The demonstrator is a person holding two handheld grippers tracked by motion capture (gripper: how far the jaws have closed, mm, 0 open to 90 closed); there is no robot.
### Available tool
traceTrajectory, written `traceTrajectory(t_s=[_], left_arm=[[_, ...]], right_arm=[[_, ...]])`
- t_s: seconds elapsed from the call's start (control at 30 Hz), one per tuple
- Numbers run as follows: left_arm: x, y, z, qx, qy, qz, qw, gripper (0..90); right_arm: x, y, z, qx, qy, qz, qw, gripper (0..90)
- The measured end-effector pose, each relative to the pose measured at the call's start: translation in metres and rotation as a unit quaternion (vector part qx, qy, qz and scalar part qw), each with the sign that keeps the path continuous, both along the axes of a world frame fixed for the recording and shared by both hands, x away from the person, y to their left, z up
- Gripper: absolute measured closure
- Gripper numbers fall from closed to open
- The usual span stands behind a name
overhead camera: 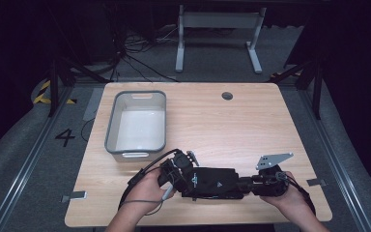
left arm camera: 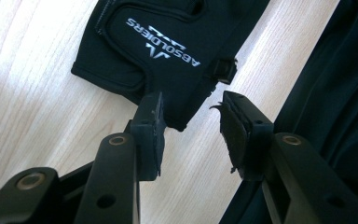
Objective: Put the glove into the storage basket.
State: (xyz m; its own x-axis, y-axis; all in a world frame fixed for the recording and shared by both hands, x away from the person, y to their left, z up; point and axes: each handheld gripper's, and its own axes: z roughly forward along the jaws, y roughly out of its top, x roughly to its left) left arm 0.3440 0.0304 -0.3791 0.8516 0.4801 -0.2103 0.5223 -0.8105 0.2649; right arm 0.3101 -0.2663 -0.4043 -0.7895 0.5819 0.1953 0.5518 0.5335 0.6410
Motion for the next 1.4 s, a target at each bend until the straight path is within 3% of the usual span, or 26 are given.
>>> traceTrajectory(t_s=[0.1,0.17,0.33,0.47,0.83,1.0,1.4], left_arm=[[0.001,0.001,0.001,-0.002,-0.002,0.003,1.0000,59.4],[0.001,0.001,0.001,-0.004,-0.003,0.004,1.0000,59.5],[0.001,-0.002,0.002,-0.011,-0.012,0.006,0.9999,59.4],[0.001,-0.003,0.007,-0.024,-0.031,0.015,0.9991,59.9],[0.005,-0.014,0.015,-0.080,-0.081,0.027,0.9931,60.1],[0.007,-0.017,0.015,-0.100,-0.086,0.038,0.9905,59.5],[0.007,-0.030,0.010,-0.104,-0.091,0.029,0.9899,55.6]], right_arm=[[-0.004,0.001,-0.006,-0.015,0.031,0.020,0.9992,71.4],[-0.007,0.001,-0.007,-0.024,0.026,0.022,0.9991,71.0],[-0.007,-0.004,-0.003,-0.017,0.014,0.010,0.9997,70.9],[-0.004,-0.013,0.002,-0.011,-0.001,-0.011,0.9999,71.3],[0.006,-0.042,0.006,-0.014,-0.034,-0.069,0.9969,71.8],[0.013,-0.055,0.004,-0.011,-0.038,-0.094,0.9947,71.2],[0.026,-0.070,-0.005,-0.013,-0.036,-0.120,0.9921,67.4]])
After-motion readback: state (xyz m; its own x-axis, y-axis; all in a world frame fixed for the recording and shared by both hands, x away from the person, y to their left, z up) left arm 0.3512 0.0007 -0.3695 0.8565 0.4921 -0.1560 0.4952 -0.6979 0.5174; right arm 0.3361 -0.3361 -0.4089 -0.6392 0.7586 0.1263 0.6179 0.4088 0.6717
